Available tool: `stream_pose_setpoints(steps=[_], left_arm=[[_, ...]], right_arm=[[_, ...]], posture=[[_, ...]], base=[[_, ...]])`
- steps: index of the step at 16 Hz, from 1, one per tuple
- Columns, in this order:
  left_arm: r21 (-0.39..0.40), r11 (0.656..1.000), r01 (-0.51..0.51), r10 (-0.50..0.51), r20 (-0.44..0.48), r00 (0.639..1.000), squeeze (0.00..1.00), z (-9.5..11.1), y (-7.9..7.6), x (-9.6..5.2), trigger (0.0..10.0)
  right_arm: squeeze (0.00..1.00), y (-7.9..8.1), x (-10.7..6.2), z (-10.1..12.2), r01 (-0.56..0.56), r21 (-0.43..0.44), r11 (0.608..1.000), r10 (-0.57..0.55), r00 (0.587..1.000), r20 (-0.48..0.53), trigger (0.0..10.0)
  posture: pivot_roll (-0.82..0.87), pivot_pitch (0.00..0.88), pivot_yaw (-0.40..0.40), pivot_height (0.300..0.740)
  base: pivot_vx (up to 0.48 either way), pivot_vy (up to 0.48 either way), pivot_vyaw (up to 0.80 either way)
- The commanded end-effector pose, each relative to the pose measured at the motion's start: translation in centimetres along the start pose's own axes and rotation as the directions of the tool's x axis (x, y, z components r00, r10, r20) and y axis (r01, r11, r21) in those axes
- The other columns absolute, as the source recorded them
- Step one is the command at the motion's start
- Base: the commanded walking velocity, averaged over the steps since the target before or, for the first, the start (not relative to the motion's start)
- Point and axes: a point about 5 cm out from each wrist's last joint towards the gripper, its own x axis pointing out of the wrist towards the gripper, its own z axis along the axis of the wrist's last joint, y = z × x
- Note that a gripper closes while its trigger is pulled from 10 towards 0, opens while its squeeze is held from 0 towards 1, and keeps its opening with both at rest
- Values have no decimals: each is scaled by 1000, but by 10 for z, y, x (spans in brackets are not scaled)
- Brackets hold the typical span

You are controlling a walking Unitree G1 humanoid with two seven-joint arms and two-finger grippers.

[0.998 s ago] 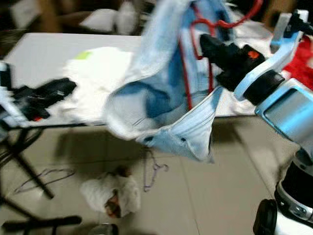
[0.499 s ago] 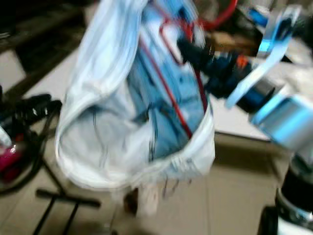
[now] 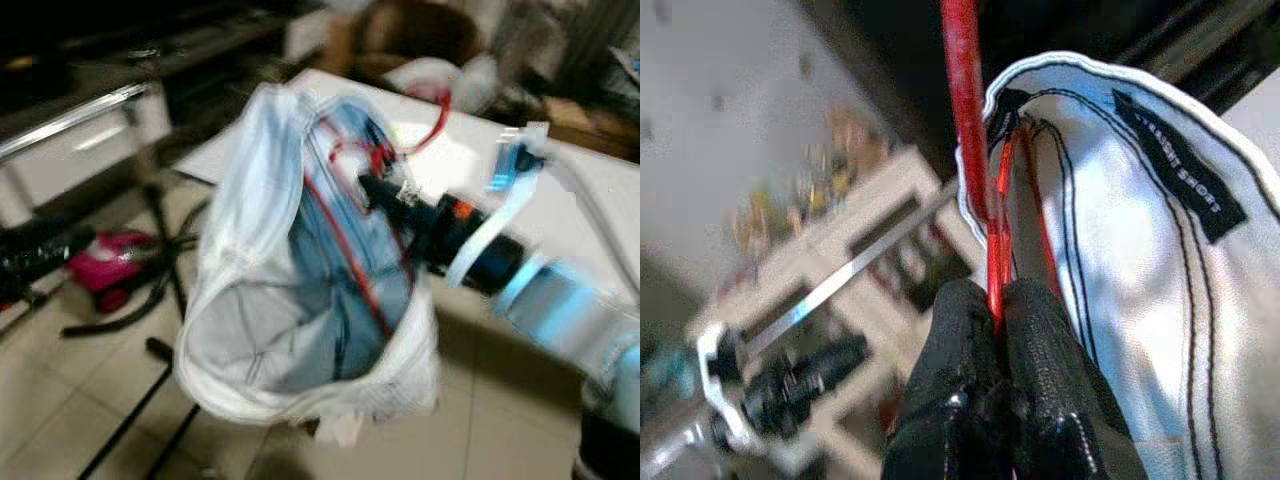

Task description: Hang hanger

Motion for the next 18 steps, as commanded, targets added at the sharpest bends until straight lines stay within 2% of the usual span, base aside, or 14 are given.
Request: stream_pose_setpoints(steps=[1,2,3,4,6,9,11,13,15,16,18], left_arm=[[4,1000,1,-1,15,1000,0,-1,-5,5,10000],[0,1000,-12,12,19,1000,0,-3,-5,8,10000],[-14,1000,-26,26,43,999,0,-11,-17,21,10000],[-23,999,-33,34,44,998,0,-13,-20,24,10000],[-12,999,-44,45,40,998,0,-28,-41,41,10000],[-10,995,-97,97,24,995,0,-46,-57,54,10000],[-6,995,-104,104,41,994,0,-47,-67,62,10000],[-37,993,-114,117,72,991,0,-48,-72,66,10000],[4,989,-148,147,75,986,0,-50,-71,69,10000],[-2,985,-172,172,76,982,0,-50,-71,71,10000],[9,983,-183,182,80,980,0,-50,-71,75,10000]], right_arm=[[0,-1,-4,1,11,-49,999,-10,1000,5,10000],[0,-5,-5,-3,29,-58,998,-29,1000,-2,10000],[0,-17,-8,-17,99,-109,989,-102,995,-19,10000],[0,-19,-9,-20,111,-128,986,-116,993,-26,10000],[0,-33,-5,-37,212,-231,950,-229,972,-52,10000],[0,-51,5,-50,308,-291,906,-331,943,-33,10000],[0,-58,13,-56,336,-306,891,-356,935,-8,10000],[0,-60,18,-61,344,-317,884,-359,933,13,10000],[0,-63,22,-71,355,-312,881,-370,929,13,10000],[0,-63,23,-74,355,-318,879,-371,929,10,10000],[0,-68,23,-78,374,-318,871,-387,922,25,10000]], posture=[[23,0,-59,740],[20,0,-52,740],[9,0,-36,740],[5,0,-37,740],[-5,0,-40,740],[-14,0,-39,740],[-4,0,-43,740],[1,0,-52,740],[3,0,-58,740],[2,0,-56,740],[-3,0,-50,740]], base=[[0,0,800],[0,0,800],[0,0,800],[0,0,800],[0,0,800],[0,0,800],[0,0,800],[0,0,800],[0,0,800],[0,0,800],[0,-480,800]])
